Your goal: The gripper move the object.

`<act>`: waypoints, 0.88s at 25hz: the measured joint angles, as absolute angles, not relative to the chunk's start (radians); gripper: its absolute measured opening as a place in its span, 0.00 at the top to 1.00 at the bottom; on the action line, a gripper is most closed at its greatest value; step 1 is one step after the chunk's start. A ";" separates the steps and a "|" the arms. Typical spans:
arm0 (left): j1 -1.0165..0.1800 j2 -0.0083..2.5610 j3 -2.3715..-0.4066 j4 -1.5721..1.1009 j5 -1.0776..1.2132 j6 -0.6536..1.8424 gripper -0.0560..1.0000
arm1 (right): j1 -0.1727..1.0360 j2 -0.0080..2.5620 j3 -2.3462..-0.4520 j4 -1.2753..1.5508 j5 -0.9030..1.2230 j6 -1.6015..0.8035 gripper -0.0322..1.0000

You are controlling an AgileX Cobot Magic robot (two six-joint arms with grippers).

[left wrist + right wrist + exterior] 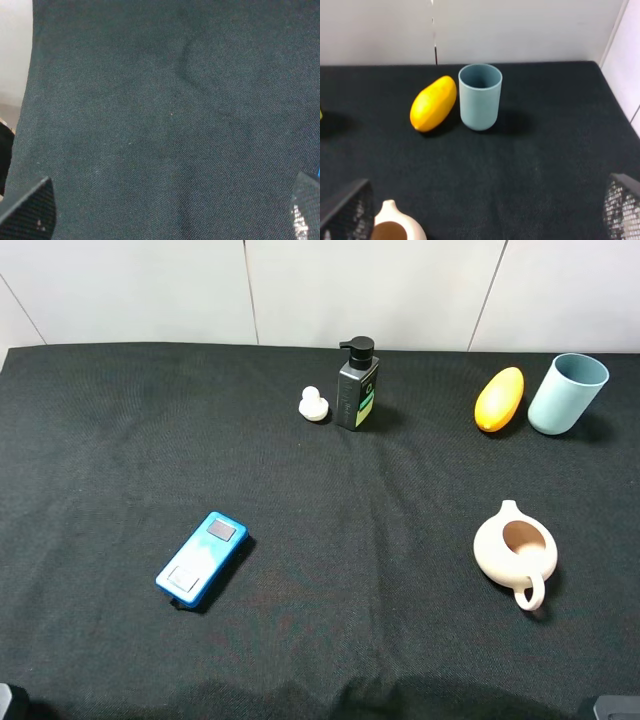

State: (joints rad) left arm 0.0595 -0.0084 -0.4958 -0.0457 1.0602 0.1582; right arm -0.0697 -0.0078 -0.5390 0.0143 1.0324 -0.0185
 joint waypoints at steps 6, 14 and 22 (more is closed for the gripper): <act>0.059 -0.008 -0.496 -0.046 1.060 0.158 0.01 | -0.070 -0.008 -0.497 -0.012 1.024 -0.026 0.30; 0.059 -0.008 -0.496 -0.046 1.060 0.158 0.01 | -0.070 -0.008 -0.497 -0.014 1.024 -0.027 0.30; 0.059 -0.008 -0.496 -0.046 1.060 0.158 0.01 | -0.070 -0.008 -0.497 -0.015 1.024 -0.027 0.30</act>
